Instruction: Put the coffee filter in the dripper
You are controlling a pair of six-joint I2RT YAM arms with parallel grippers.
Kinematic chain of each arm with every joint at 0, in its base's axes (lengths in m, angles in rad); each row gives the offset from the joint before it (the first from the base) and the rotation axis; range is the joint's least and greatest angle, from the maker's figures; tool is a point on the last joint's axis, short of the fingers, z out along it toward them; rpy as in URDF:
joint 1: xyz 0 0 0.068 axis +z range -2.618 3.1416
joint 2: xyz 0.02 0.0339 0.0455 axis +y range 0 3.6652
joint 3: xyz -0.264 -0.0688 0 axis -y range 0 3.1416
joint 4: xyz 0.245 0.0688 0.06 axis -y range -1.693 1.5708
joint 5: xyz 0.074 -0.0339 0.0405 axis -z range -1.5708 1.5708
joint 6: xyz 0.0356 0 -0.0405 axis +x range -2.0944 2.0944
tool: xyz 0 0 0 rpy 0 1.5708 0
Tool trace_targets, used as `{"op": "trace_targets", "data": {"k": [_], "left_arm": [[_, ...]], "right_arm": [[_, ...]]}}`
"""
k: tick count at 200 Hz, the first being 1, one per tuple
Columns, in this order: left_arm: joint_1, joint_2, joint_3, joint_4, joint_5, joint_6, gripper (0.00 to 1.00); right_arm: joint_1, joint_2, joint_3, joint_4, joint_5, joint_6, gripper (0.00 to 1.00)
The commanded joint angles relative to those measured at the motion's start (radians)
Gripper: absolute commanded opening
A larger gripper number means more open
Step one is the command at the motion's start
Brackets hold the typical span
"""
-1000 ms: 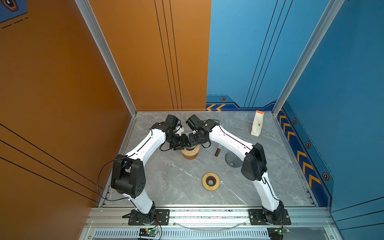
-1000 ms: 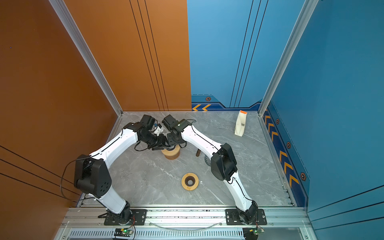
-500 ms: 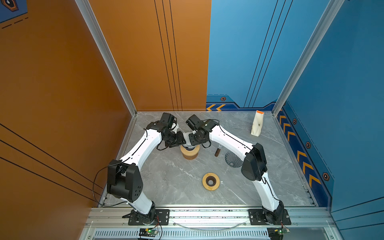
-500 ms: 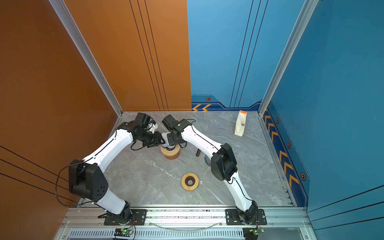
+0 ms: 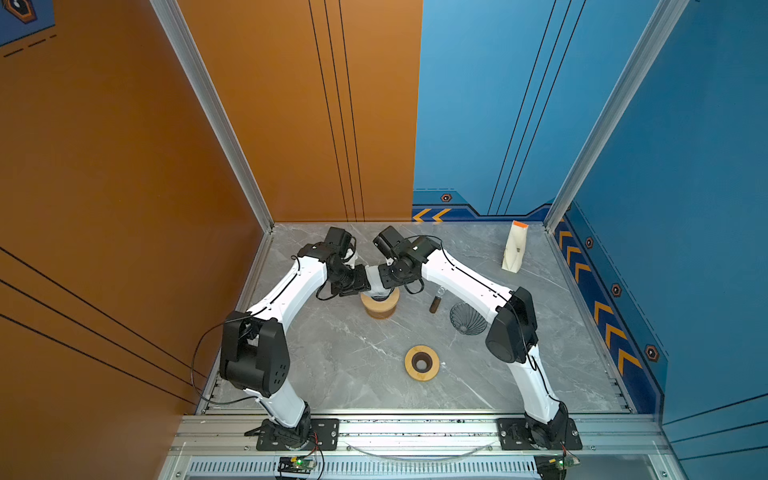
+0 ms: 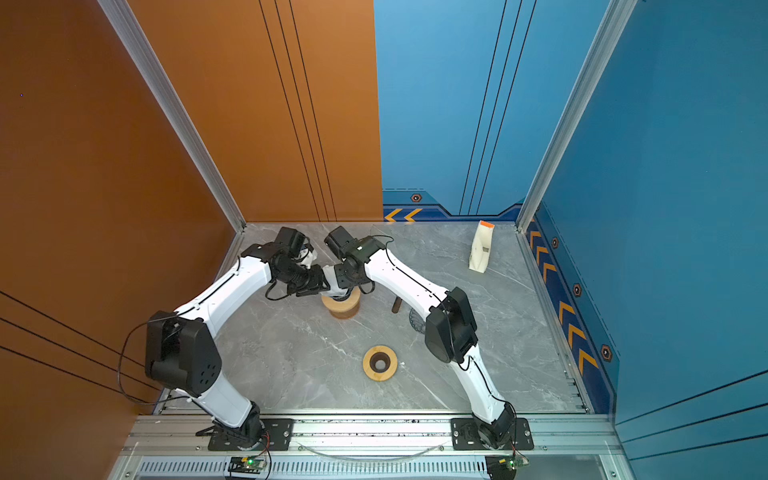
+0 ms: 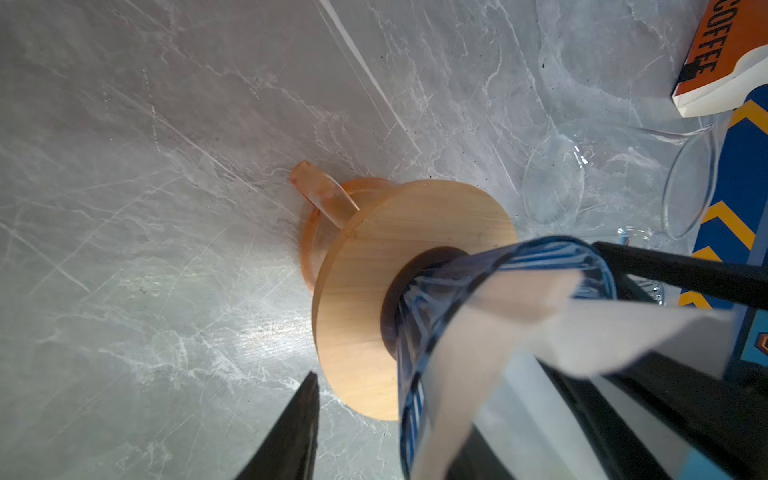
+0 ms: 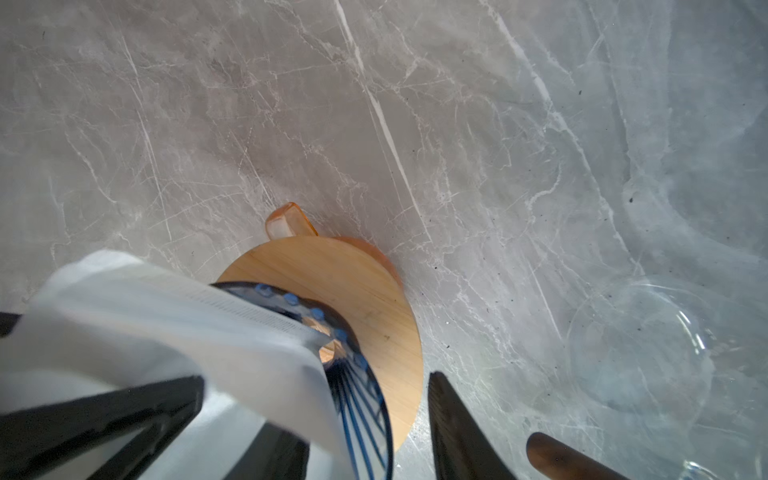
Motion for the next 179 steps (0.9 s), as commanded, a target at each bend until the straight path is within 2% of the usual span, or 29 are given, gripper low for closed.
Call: {"op": "trace_targets", "data": {"k": [1, 179], "left_arm": [[-0.003, 0.020, 0.037, -0.013, -0.020, 0.019, 0.43], [-0.009, 0.073, 0.064, -0.013, 0.001, 0.033, 0.43]], "right_arm": [[-0.005, -0.046, -0.024, -0.049, 0.041, 0.005, 0.44], [-0.018, -0.003, -0.045, -0.050, 0.022, 0.010, 0.43]]}}
